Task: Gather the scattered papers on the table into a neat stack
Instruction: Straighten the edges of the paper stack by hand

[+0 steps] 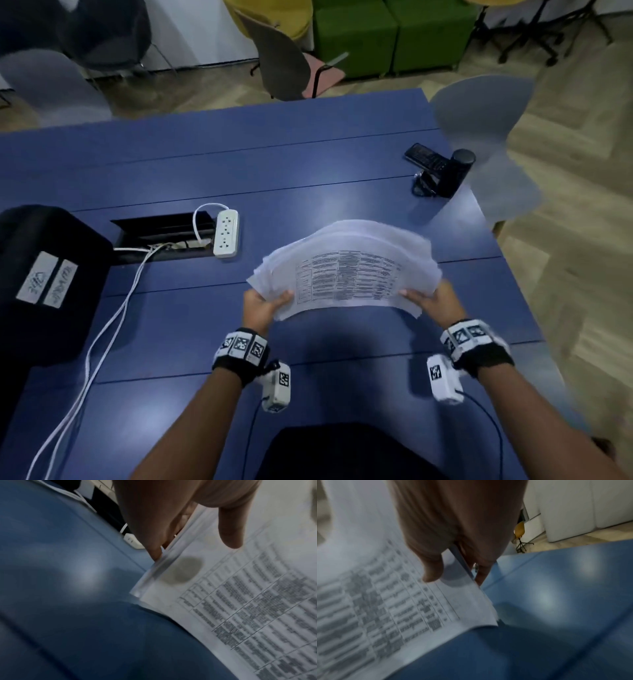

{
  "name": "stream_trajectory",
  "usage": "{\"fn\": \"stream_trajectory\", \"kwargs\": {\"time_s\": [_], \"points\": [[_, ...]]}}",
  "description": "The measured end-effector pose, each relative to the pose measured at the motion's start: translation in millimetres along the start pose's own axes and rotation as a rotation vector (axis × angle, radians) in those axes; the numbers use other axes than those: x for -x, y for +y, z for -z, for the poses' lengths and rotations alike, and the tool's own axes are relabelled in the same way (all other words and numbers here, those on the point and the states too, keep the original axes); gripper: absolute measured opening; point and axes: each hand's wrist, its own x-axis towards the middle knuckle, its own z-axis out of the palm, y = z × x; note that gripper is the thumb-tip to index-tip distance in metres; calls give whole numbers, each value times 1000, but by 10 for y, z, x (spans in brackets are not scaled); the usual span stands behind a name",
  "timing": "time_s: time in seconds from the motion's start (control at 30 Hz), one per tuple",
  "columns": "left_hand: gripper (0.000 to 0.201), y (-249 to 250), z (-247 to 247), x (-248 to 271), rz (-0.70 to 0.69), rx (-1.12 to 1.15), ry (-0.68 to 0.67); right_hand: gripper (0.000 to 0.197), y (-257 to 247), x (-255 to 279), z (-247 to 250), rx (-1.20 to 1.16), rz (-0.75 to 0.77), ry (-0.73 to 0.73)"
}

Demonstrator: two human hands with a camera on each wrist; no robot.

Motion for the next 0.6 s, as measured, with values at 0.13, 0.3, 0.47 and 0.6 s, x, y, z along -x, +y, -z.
{"fn": "stream_trajectory", "kwargs": {"time_s": [0.13, 0.3, 0.47, 0.6], "points": [[21, -179, 2, 11, 37, 44, 53, 36, 293, 74, -169, 170, -68, 59], [30, -6, -3, -42, -20, 76, 18, 24, 403, 9, -137, 251, -4, 197], [32, 2, 17, -89, -62, 44, -79, 23, 536, 33, -15, 280, 90, 359], [34, -21, 37, -125, -55, -4, -120, 10, 611, 39, 80, 203, 21, 366]]}}
